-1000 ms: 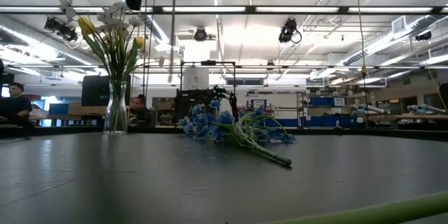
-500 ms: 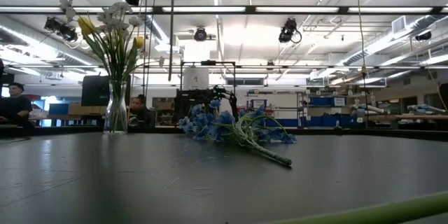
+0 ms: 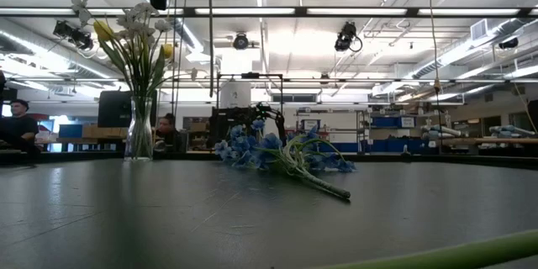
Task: Sort flowers into vase by color
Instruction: Put the right red flower into the yellow vase
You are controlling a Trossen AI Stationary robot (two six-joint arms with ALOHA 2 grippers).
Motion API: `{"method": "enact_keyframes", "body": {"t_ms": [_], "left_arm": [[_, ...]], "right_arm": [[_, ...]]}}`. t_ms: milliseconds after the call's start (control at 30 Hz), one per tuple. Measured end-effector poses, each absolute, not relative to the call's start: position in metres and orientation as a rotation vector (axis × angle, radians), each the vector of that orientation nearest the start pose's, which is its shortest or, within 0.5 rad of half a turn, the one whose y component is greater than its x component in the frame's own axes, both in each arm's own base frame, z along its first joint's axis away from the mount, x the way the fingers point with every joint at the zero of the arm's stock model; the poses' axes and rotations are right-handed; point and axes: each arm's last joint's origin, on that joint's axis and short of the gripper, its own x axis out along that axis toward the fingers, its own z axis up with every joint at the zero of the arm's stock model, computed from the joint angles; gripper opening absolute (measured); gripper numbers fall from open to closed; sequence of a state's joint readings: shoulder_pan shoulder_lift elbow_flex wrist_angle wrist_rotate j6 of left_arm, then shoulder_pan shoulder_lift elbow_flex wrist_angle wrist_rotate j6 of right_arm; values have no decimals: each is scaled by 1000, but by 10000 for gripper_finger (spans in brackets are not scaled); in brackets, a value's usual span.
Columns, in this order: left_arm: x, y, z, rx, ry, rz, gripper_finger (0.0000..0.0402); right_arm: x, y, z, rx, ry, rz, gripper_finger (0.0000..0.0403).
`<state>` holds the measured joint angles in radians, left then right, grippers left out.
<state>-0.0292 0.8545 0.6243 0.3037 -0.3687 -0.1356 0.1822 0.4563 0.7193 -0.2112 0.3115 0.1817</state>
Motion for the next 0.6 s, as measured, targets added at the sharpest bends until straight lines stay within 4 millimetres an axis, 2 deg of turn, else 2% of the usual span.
{"method": "enact_keyframes", "body": {"t_ms": [167,467,600], "left_arm": [[194,5,312,-118,-85,334,8],[194,4,311,-94,-76,330,7],[194,4,311,-102,-78,326,7]], "right_arm": [[100,10,346,167,-53,-116,52],[99,11,344,190,-38,-81,157],[100,11,343,180,-28,-83,185]]}}
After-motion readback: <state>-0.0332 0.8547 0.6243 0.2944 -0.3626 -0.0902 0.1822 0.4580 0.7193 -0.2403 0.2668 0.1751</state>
